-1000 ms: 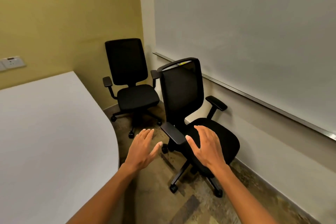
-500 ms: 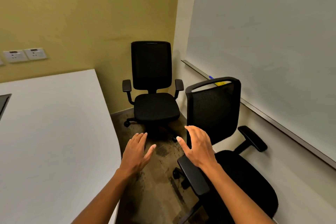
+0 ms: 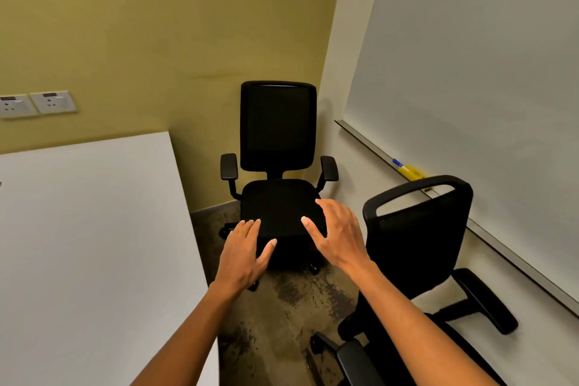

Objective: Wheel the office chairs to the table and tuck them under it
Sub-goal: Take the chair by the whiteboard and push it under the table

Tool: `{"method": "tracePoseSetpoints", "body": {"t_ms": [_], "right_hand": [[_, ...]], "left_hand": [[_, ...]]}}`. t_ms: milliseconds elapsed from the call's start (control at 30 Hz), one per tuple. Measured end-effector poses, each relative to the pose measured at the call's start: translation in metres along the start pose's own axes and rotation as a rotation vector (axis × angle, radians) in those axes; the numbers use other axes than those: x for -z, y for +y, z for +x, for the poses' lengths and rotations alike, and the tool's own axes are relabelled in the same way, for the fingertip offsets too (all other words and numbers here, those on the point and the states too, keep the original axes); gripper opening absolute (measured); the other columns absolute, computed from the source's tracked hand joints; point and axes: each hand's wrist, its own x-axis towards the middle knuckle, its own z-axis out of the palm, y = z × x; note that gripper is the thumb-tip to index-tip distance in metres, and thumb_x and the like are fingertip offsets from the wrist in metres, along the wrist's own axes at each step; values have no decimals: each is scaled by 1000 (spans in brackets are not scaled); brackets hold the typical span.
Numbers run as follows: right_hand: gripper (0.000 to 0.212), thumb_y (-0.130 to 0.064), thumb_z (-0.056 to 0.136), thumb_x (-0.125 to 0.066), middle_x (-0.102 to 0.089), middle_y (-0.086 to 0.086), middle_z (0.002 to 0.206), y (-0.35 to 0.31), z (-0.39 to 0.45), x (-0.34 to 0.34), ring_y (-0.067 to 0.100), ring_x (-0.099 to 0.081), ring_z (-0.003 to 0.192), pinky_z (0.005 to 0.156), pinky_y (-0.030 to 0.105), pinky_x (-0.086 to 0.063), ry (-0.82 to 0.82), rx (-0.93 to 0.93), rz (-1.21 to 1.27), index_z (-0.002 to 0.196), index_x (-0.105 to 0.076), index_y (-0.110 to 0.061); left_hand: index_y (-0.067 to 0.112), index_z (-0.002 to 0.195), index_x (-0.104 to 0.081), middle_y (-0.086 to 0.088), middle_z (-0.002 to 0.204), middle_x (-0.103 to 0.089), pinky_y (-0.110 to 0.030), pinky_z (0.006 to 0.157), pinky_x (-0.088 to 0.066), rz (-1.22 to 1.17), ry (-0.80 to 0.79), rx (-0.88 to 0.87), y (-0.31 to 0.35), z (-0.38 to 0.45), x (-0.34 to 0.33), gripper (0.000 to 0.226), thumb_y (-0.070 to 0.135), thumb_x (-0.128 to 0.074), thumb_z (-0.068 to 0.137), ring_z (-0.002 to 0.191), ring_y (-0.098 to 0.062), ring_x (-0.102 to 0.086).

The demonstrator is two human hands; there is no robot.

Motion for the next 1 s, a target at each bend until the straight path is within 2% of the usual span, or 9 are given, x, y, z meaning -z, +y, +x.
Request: {"method": "tracePoseSetpoints", "body": {"t_ms": [100,267,367,633,900,1000], "right_hand": [[77,-72,91,-26,-51,2,146,3,38,-5,18,-47,134,114,43,-38,1,5,-5,143,-47,-20],[61,-60,97,-45,-54,5,142,25,111,-10,21,-50,130,111,40,-41,53,18,4,140,-51,-17],[58,-57,97,-49,-55,7,140,45,161,-10,22,-51,129,109,40,-43,87,16,-4,139,-51,-15],[57,-55,98,-49,-56,9,137,111,285,-14,26,-53,124,104,45,-47,104,-25,9,138,-50,-14],[62,-57,97,-46,-53,9,144,163,352,-29,27,-49,132,111,45,-42,75,-90,39,141,-49,-14],[61,-56,98,-46,-53,8,145,179,373,-36,27,-48,133,112,44,-41,70,-113,26,141,-50,-14]], "left_hand": [[21,154,-36,-1,161,-36,-41,123,-22,-2,-1,1,-10,34,-1,70,61,-44,98,152,-22,-25],[18,154,-35,-3,160,-37,-40,123,-22,8,-3,-22,-21,99,-9,69,59,-44,99,152,-22,-25],[16,154,-34,-6,160,-37,-41,124,-23,32,-21,-52,-20,145,-15,69,56,-44,100,152,-22,-25],[12,153,-35,-9,158,-40,-40,124,-24,129,-9,-86,-11,276,-23,69,56,-44,100,151,-25,-28],[13,152,-38,-10,156,-42,-43,123,-26,189,-66,-79,-9,361,-36,70,58,-43,100,150,-26,-31],[11,152,-39,-11,155,-44,-43,124,-27,215,-86,-84,-9,384,-44,74,63,-35,98,149,-27,-32]]}}
